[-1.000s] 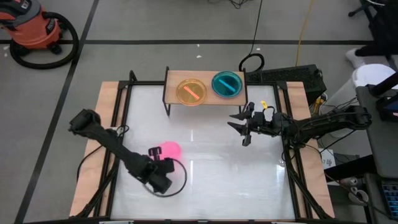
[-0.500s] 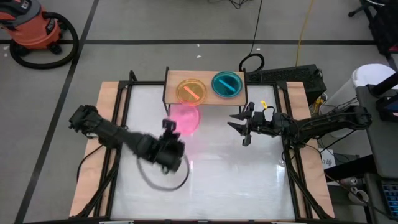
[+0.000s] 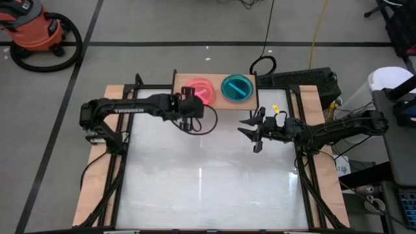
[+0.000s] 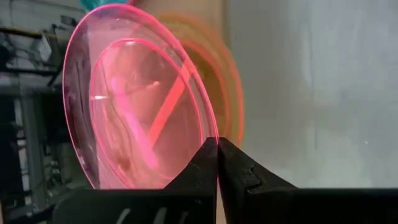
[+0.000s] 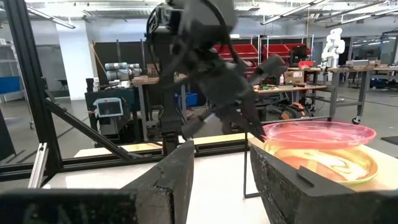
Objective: Place and stack plates onto a shelf
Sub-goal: Stack the pink plate on top of the orange plate on the shelf, then return to Home Position
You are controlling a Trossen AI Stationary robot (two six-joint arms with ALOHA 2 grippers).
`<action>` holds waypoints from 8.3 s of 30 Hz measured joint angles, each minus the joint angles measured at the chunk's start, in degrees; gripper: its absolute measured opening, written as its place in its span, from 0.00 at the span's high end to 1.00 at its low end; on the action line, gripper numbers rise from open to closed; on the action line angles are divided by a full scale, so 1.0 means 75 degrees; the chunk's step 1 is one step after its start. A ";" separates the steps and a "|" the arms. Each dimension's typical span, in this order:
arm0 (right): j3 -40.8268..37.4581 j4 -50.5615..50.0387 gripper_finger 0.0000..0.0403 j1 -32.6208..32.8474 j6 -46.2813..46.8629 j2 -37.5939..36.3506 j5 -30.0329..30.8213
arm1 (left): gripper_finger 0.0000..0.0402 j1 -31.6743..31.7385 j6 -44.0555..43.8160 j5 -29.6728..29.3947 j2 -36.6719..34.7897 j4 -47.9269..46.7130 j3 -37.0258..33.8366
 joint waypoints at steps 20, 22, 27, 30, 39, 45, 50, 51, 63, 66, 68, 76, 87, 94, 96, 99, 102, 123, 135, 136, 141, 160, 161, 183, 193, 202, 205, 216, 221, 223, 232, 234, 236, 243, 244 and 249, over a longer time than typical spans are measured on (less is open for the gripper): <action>0.0000 -0.0417 0.65 0.0000 -0.0228 -0.0202 -0.0005 | 0.52 -0.0127 -0.0737 -0.0367 -0.0348 0.0702 -0.0006; 0.0000 -0.0782 0.65 0.0000 -0.0252 -0.0397 -0.0002 | 0.52 -0.0224 -0.0978 -0.0364 -0.0680 0.0747 -0.0006; 0.0001 -0.1824 0.65 0.0000 -0.0266 -0.1093 -0.0011 | 0.53 -0.0557 -0.1571 -0.0362 -0.1908 0.1204 -0.0108; 0.0000 -0.2615 0.65 0.0000 -0.0431 -0.1704 -0.0011 | 0.56 -0.0777 -0.1645 -0.0361 -0.2881 0.1681 -0.0603; -0.0026 -0.4627 0.65 0.0000 -0.0649 -0.3890 -0.0011 | 0.62 -0.1181 -0.1830 0.0420 -0.6119 0.3581 -0.3306; -0.1330 -0.2742 0.65 -0.0011 -0.1218 -0.4574 0.0019 | 0.62 -0.1258 -0.2052 0.0425 -0.7789 0.4761 -0.5077; -0.2559 -0.0945 0.68 -0.0020 -0.1840 -0.4704 0.0817 | 0.62 -0.1258 -0.2344 0.0437 -0.8712 0.5387 -0.6513; -0.2677 -0.0716 0.69 -0.0020 -0.1883 -0.4727 0.1050 | 0.62 -0.1258 -0.2358 0.0438 -0.8885 0.5531 -0.6786; -0.2713 -0.1378 0.98 0.0003 -0.1802 -0.5042 0.1572 | 0.62 -0.1266 -0.2619 0.0437 -1.0679 0.6120 -0.8559; -0.2713 -0.2209 0.99 0.0000 -0.1766 -0.5112 0.1571 | 0.62 -0.1298 -0.2687 0.0504 -1.1159 0.6103 -0.8810; -0.2626 -0.2808 1.00 -0.0005 -0.1597 -0.5139 0.1586 | 0.62 -0.1314 -0.2705 0.0605 -1.1493 0.6117 -0.8963; -0.1898 -0.5275 1.00 -0.0015 -0.0765 -0.5193 0.1577 | 0.62 -0.1316 -0.2709 0.0625 -1.2485 0.5954 -0.9579; -0.2498 -0.5423 1.00 -0.0023 -0.0732 -0.5167 0.0959 | 0.62 -0.1316 -0.2672 0.1416 -1.2458 0.5852 -0.9620; -0.2754 -0.5422 1.00 -0.0023 -0.0751 -0.5166 0.0970 | 0.62 -0.1293 -0.2642 0.1416 -1.2458 0.5986 -1.0137; -0.2769 -0.5427 1.00 -0.0023 -0.0790 -0.5166 0.1007 | 0.62 -0.1250 -0.2581 0.1416 -1.2458 0.6128 -1.0291; -0.2771 -0.5499 1.00 -0.0023 -0.0971 -0.5229 0.1433 | 0.62 -0.1154 -0.2578 0.1416 -1.2458 0.6149 -1.0351; -0.2780 -0.5489 1.00 -0.0029 -0.1123 -0.5417 0.1813 | 0.62 -0.1127 -0.2574 0.1413 -1.2466 0.6067 -1.0329; -0.2792 -0.5912 1.00 -0.0026 -0.1394 -0.7081 0.0191 | 0.62 -0.1053 -0.2712 0.2160 -1.2470 0.6801 -1.0935; -0.2792 -0.5907 1.00 -0.0026 -0.1164 -0.6997 0.0386 | 0.75 -0.0958 -0.2770 0.2422 -1.2446 0.6805 -1.0972; -0.2792 -0.5907 1.00 -0.0026 -0.1163 -0.6997 0.0392 | 0.78 -0.0958 -0.2760 0.2422 -1.2443 0.6802 -1.0972; -0.2792 -0.5904 1.00 -0.0026 -0.1164 -0.6995 0.0423 | 0.97 -0.0958 -0.2722 0.2610 -1.2443 0.6763 -1.0972; -0.2792 -0.5809 1.00 -0.0026 -0.1164 -0.6994 0.0397 | 0.98 -0.0958 -0.2748 0.2611 -1.2443 0.6953 -1.0987; -0.2792 -0.5803 1.00 -0.0026 -0.1164 -0.6994 0.0396 | 0.98 -0.0958 -0.2748 0.2611 -1.2440 0.6953 -1.0987; -0.2792 -0.5791 1.00 -0.0026 -0.1162 -0.6994 0.0386 | 0.98 -0.0958 -0.2748 0.2611 -1.2442 0.7007 -1.0987; -0.2792 -0.5791 1.00 -0.0026 -0.1161 -0.6994 0.0383 | 0.98 -0.0958 -0.2748 0.2611 -1.2443 0.7009 -1.0987; -0.2792 -0.5790 1.00 -0.0026 -0.1161 -0.6994 0.0383 | 0.98 -0.0958 -0.2748 0.2611 -1.2442 0.7011 -1.0987; -0.2792 -0.5789 1.00 -0.0026 -0.1161 -0.6994 0.0383 | 0.98 -0.0958 -0.2748 0.2611 -1.2440 0.7012 -1.0987; -0.2792 -0.5770 1.00 -0.0026 -0.1161 -0.6994 0.0380 | 0.98 -0.0957 -0.2748 0.2611 -1.2441 0.7012 -1.0984; -0.2792 -0.5767 1.00 -0.0026 -0.1161 -0.6994 0.0380 | 0.98 -0.0957 -0.2748 0.2611 -1.2442 0.7012 -1.0984; -0.2792 -0.5768 1.00 -0.0026 -0.1161 -0.6994 0.0380 | 0.98 -0.0957 -0.2748 0.2611 -1.2443 0.7012 -1.0984; -0.2792 -0.5767 1.00 -0.0026 -0.1161 -0.6994 0.0380 | 0.98 -0.0958 -0.2748 0.2611 -1.2440 0.7012 -1.0981; -0.2792 -0.5767 1.00 -0.0026 -0.1161 -0.6994 0.0380 | 0.98 -0.0958 -0.2748 0.2611 -1.2440 0.7012 -1.0981; -0.2792 -0.5767 1.00 -0.0026 -0.1161 -0.6994 0.0380 | 0.98 -0.0958 -0.2748 0.2611 -1.2443 0.7012 -1.0981; -0.2792 -0.5767 1.00 -0.0024 -0.1161 -0.6994 0.0380 | 0.98 -0.0957 -0.2748 0.2611 -1.2442 0.7013 -1.0981; -0.2793 -0.5767 1.00 -0.0026 -0.1161 -0.6994 0.0380 | 0.98 -0.0958 -0.2748 0.2611 -1.2443 0.7014 -1.0981; -0.2792 -0.5767 1.00 -0.0023 -0.1161 -0.6994 0.0380 | 0.98 -0.0958 -0.2748 0.2611 -1.2441 0.7013 -1.0981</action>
